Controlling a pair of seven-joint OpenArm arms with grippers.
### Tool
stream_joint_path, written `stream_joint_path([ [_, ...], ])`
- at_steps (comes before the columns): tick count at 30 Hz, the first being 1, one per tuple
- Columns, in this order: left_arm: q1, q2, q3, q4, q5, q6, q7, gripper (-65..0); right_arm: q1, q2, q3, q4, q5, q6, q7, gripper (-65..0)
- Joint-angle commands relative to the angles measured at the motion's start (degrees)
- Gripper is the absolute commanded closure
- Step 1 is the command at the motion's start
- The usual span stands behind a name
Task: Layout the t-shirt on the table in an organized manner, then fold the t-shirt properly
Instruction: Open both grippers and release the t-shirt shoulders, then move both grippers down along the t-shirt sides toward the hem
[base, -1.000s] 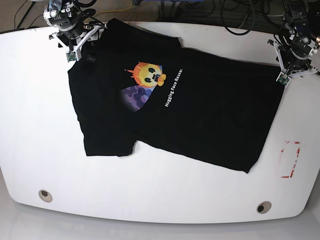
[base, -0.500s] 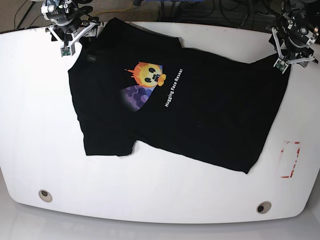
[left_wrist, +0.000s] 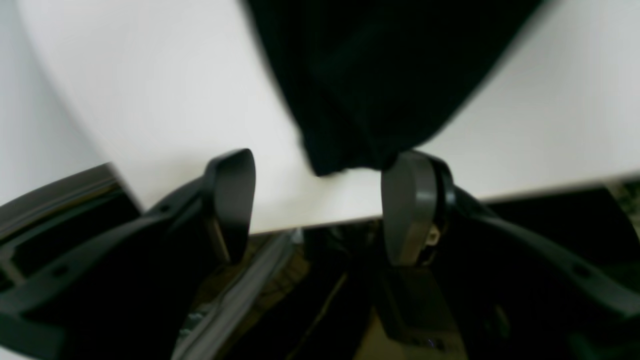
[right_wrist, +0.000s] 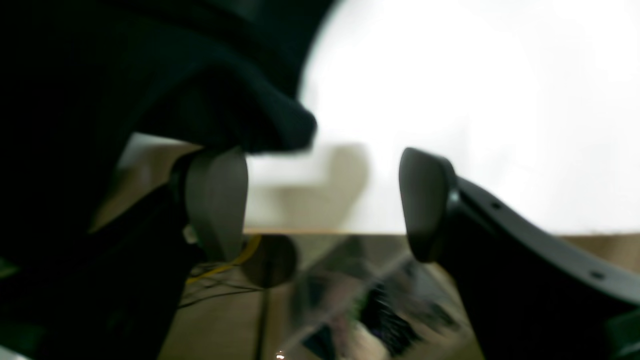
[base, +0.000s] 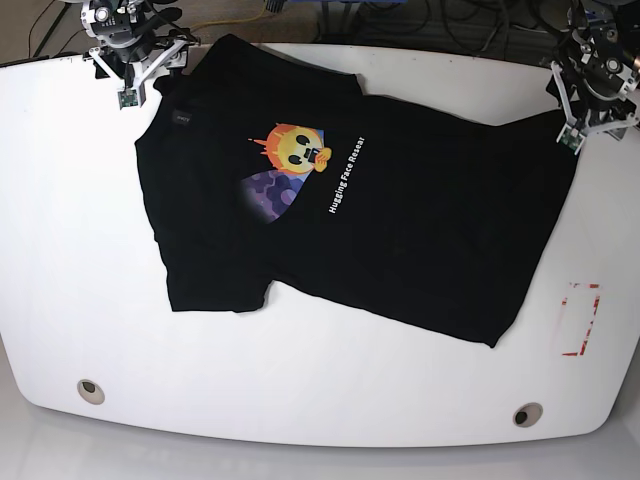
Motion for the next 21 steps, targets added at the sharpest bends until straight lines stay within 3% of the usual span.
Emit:
stream_joint_path([
  [1, -1.91, -0.87, -0.43, 0.88, -0.15, 0.34, -0.82, -37.4, 1.74, 0.64, 2.27, 1.00, -1.72, -0.41, 0.97, -45.3],
  [10, -7.80, -0.78, -0.43, 0.88, -0.15, 0.34, -0.82, -37.4, 5.96, 0.90, 4.38, 1.00, -3.83, -0.06, 0.62, -45.3],
  [15, -10.35, -0.69, -0.34, 0.97, -0.15, 0.34, -0.82, -37.4, 6.84, 0.81, 4.47, 1.00, -3.56, 4.78, 0.97, -45.3],
  [21, -13.51, -0.60, -0.34, 1.06, -0.24, 0.34, -0.82, -37.4, 11.32, 0.37, 4.65, 1.00, -3.65, 5.04, 2.29, -45.0],
])
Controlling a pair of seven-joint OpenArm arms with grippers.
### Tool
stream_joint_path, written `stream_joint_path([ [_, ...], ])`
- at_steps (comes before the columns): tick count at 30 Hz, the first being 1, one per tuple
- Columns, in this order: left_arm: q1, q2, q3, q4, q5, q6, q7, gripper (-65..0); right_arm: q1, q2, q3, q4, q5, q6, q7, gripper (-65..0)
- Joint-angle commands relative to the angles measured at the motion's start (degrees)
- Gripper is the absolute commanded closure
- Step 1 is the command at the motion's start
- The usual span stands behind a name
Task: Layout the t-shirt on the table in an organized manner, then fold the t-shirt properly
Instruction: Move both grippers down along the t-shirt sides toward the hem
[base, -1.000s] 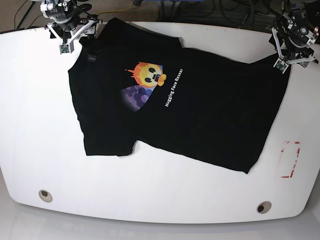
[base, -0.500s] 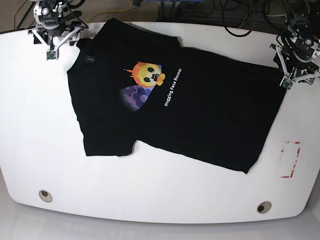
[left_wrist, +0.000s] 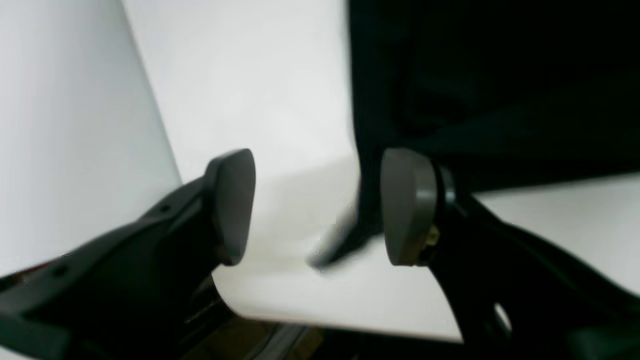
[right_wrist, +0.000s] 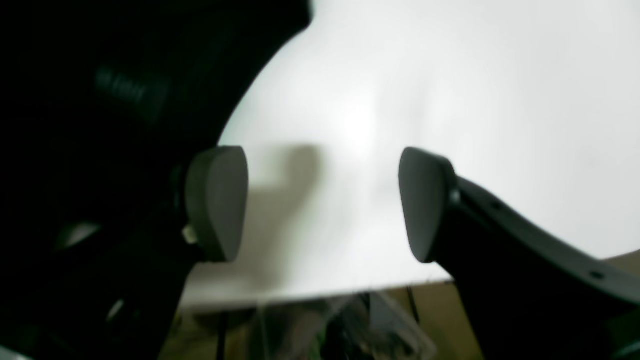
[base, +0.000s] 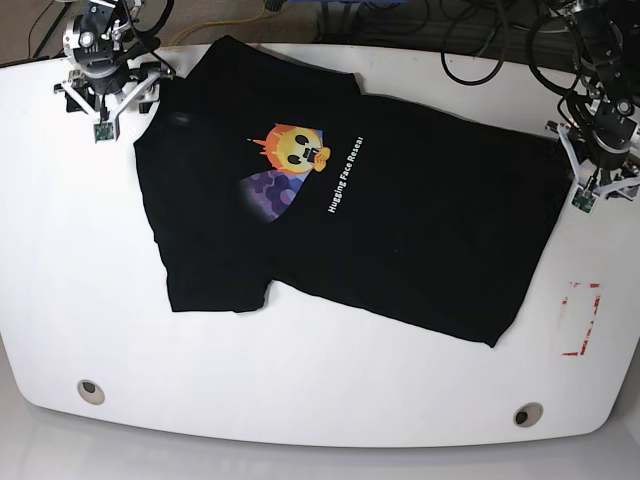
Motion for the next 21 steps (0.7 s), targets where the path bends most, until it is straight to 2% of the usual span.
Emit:
stream_joint_path([
  [1, -1.89, -0.76, -0.34, 1.06, 0.07, 0.38, -0.77, -37.4, 2.32, 0.61, 0.19, 1.07, 0.57, -0.07, 2.07, -45.0],
  [14, -4.79, -0.32, -2.37, 0.97, -0.02, 0.38, -0.69, -37.4, 15.68, 1.14, 0.27, -5.35, 0.48, 0.28, 1.89, -45.0],
  [21, -12.97, -0.05, -2.54, 0.35, -0.02, 0.38, -0.77, -37.4, 22.80, 1.14, 0.10, -11.15, 0.92, 0.45, 2.07, -45.0],
])
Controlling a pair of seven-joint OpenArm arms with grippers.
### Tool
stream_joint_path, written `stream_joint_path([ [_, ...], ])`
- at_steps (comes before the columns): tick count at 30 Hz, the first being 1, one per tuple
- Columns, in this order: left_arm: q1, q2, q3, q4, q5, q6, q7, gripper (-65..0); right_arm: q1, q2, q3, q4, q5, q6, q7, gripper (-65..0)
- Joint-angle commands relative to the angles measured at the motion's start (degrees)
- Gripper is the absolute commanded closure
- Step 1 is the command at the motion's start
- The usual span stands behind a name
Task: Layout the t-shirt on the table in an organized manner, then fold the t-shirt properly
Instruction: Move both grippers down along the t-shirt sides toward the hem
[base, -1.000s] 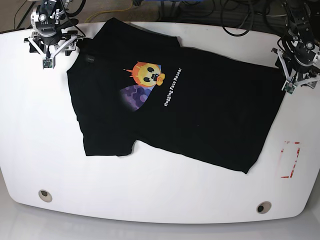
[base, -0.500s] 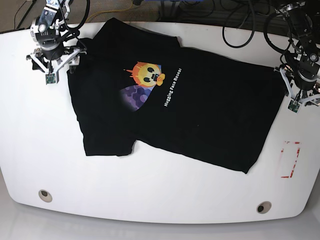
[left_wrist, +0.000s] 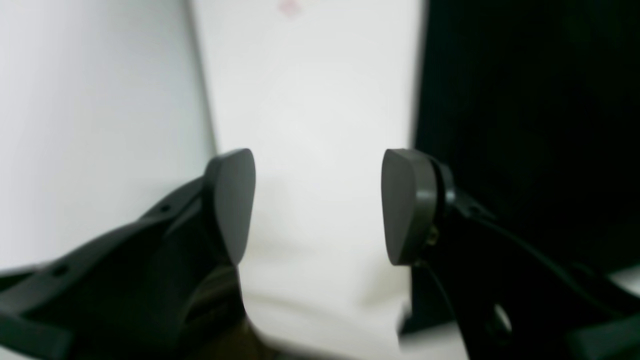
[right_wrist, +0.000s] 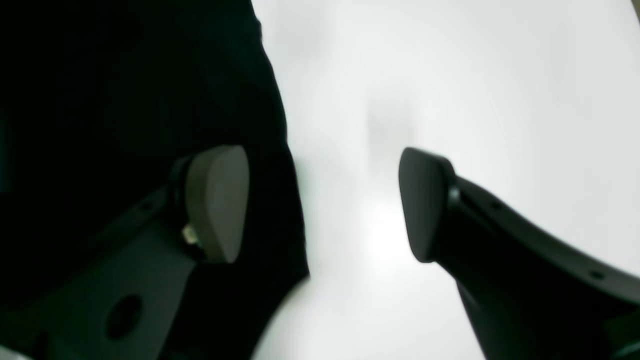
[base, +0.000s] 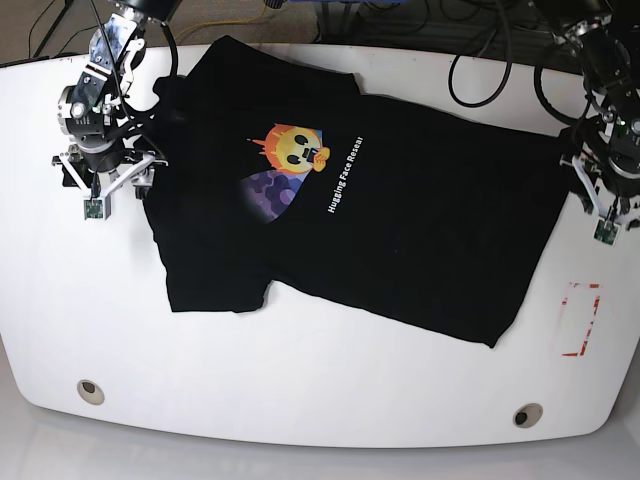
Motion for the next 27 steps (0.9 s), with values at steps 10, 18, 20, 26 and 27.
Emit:
stream_joint_path([
  [10, -14.41, 0.17, 4.54, -5.32, -0.19, 0.38, -1.43, -37.4, 12.17, 0.86, 0.08, -11.37, 0.64, 0.96, 1.19, -45.2],
  [18, -22.23, 0.17, 4.81, -16.04, -0.19, 0.38, -1.60, -37.4, 17.79, 0.94, 0.08, -21.12, 0.64, 3.16, 1.55, -44.9],
  [20, -23.20, 0.17, 4.81, -17.54, -0.19, 0.38, -1.60, -37.4, 18.41, 1.03, 0.08, -22.79, 0.64, 3.25, 2.34, -44.9],
  [26, -24.52, -0.01, 4.81, -19.21, -0.19, 0.38, -1.78, -37.4, 19.11, 1.73, 0.08, -26.84, 0.72, 3.51, 4.53, -44.9],
  [27, -24.52, -0.09, 4.81, -19.29, -0.19, 0.38, -2.31, -37.4, 19.20, 1.73, 0.08, -27.54, 0.72, 3.51, 4.53, -44.7],
])
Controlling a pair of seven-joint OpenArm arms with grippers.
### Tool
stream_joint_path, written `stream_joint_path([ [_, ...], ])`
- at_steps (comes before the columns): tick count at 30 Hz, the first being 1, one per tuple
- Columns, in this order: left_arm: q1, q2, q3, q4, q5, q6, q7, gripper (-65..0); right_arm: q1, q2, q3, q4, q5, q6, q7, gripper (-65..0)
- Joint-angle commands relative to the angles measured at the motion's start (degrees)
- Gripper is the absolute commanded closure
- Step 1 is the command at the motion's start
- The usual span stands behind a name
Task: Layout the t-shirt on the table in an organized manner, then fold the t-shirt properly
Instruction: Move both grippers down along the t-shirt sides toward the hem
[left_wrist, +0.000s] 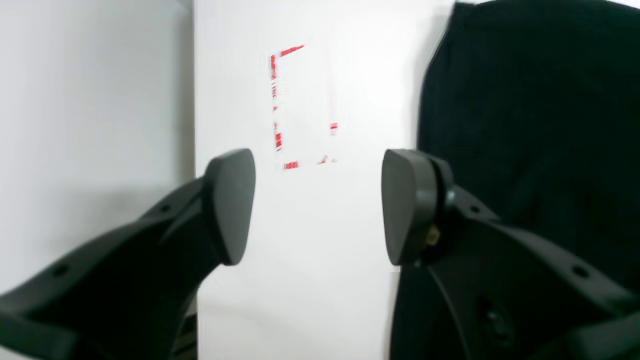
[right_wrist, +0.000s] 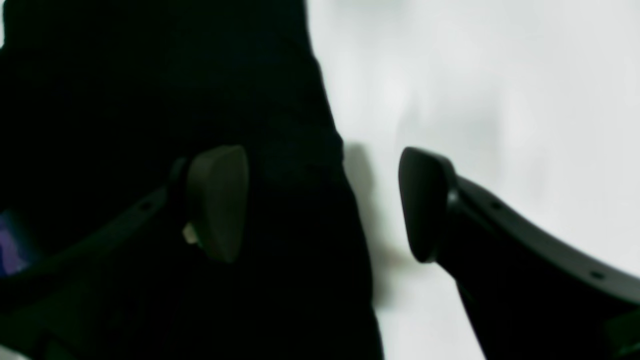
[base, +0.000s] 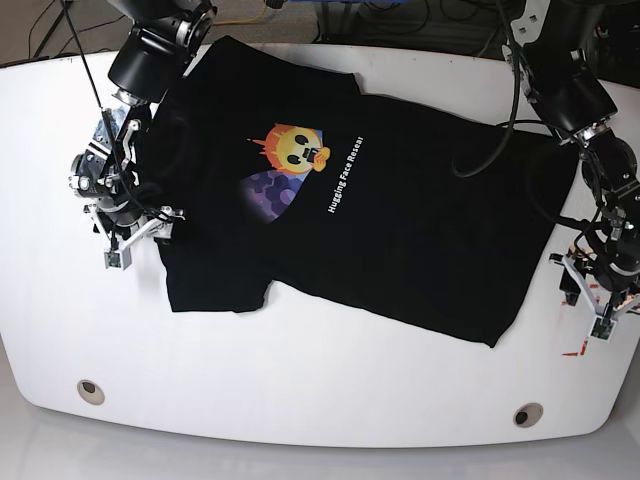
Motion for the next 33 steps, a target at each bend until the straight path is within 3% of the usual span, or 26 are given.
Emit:
stream_joint_path([
  [1, -1.57, -1.05, -0.09, 0.59, -0.17, 0.36, -2.22, -37.4, 1.41, 0.77, 0.10, -0.51, 0.37, -0.10, 1.08, -44.7],
  [7, -1.21, -1.05, 0.00, 0.24, -0.08, 0.36, -6.53, -37.4, 0.97, -0.90, 0.10, -1.21, 0.37, -0.01, 1.26, -44.7],
  [20, -1.65, -1.23, 0.09, -7.67, -0.08, 0.36, -7.67, -37.4, -0.17, -4.15, 0.10, -1.12, 0.37, 1.22, 1.26, -44.2],
  [22, -1.65, -1.23, 0.09, -8.46, -0.08, 0.36, -8.99, -37.4, -0.26, -4.24, 0.10, -1.21, 0.37, 1.31, 1.26, -41.9],
  [26, -1.65, -1.23, 0.09, -10.83, -0.08, 0.36, -12.16, -37.4, -0.26, -4.24, 0.10, -1.39, 0.37, 1.31, 1.35, -27.7],
  [31, -3.32, -1.23, 0.17, -15.76, -0.08, 0.36, -15.94, -37.5, 0.09, -4.24, 0.10, -1.47, 0.37, 1.31, 1.35, -4.4],
  [33, -4.47, -1.23, 0.17, -18.22, -0.08, 0.36, -16.99, -37.6, 0.09, -4.24, 0.01, -1.47, 0.37, 1.31, 1.35, 0.0],
])
